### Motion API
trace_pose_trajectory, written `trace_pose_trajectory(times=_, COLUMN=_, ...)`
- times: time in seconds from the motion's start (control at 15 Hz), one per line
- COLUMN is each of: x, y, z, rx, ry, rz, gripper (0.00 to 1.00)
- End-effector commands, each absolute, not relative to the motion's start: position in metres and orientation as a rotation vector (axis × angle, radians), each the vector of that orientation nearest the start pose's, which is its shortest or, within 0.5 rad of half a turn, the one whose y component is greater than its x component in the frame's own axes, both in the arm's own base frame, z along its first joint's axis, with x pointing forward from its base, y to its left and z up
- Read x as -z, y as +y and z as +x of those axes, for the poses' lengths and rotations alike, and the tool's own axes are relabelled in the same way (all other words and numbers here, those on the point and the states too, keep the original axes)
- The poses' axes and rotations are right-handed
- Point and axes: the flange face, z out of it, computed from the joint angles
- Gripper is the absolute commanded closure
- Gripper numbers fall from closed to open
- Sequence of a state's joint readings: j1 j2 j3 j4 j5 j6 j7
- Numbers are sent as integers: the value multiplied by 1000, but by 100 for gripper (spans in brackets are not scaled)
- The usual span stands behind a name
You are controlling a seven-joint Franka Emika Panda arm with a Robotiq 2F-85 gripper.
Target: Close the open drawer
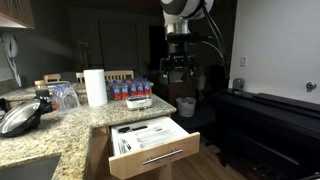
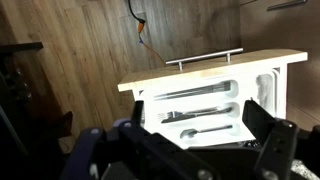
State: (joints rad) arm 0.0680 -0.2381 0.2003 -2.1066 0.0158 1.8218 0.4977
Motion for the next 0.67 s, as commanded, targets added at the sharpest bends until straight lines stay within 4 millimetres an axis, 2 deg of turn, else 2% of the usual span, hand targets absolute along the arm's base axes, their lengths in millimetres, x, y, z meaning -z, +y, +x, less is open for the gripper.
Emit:
trace_pose_trajectory(times=0.0, x=-513, y=134, z=462, rx=-59, ry=382, rz=-3167, gripper=0)
trace_pose_trajectory(times=0.6, x=-510, y=137, z=463, rx=-52, ry=388, rz=-3168, gripper=0)
